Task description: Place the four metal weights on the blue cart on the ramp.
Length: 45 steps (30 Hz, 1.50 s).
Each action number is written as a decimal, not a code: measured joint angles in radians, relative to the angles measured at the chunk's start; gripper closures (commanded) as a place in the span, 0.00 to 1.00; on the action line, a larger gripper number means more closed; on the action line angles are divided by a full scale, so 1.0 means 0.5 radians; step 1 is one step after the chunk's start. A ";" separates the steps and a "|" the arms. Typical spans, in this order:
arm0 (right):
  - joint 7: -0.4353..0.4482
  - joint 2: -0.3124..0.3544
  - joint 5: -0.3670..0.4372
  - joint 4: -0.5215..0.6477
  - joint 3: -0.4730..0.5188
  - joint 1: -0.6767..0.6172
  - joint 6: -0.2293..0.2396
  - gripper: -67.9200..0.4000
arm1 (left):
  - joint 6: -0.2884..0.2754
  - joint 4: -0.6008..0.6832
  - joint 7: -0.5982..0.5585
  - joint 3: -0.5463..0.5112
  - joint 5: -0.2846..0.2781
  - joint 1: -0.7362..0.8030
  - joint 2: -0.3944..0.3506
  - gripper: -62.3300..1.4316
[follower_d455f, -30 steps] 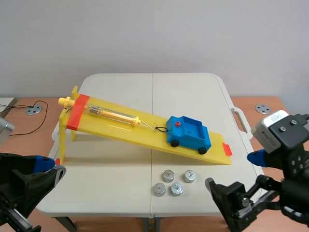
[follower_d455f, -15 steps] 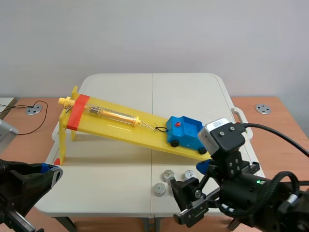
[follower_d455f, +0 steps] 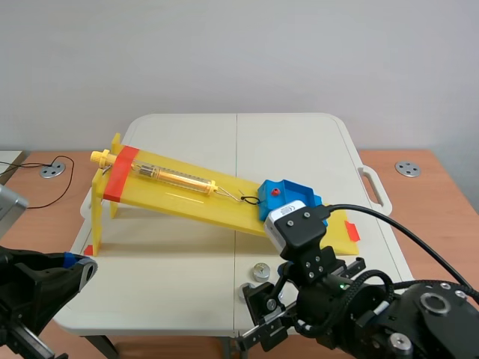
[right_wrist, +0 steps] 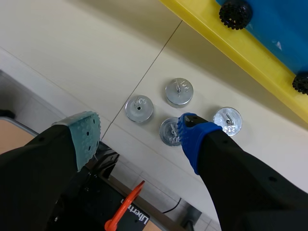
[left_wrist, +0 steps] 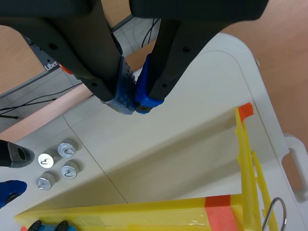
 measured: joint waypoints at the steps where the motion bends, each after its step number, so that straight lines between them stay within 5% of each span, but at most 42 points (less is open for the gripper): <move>1: 0.005 0.000 -0.024 -0.008 -0.020 0.007 -0.018 0.48 | 0.000 0.000 0.000 0.000 0.000 0.000 0.000 0.93; 13: 0.042 -0.051 -0.195 -0.221 -0.208 0.130 -0.140 0.48 | 0.000 0.000 0.000 0.000 0.000 0.000 -0.001 0.93; 30: 0.146 -0.174 -0.264 -0.570 -0.276 0.312 -0.155 0.50 | 0.000 0.000 0.000 0.000 0.000 0.000 -0.001 0.93; 35: 0.166 -0.189 -0.264 -0.608 -0.287 0.322 -0.162 0.55 | 0.000 0.000 0.000 0.000 0.000 0.001 -0.001 0.93; 45: 0.172 -0.188 -0.264 -0.608 -0.287 0.322 -0.185 0.94 | 0.000 0.000 0.000 0.000 0.000 0.001 -0.001 0.93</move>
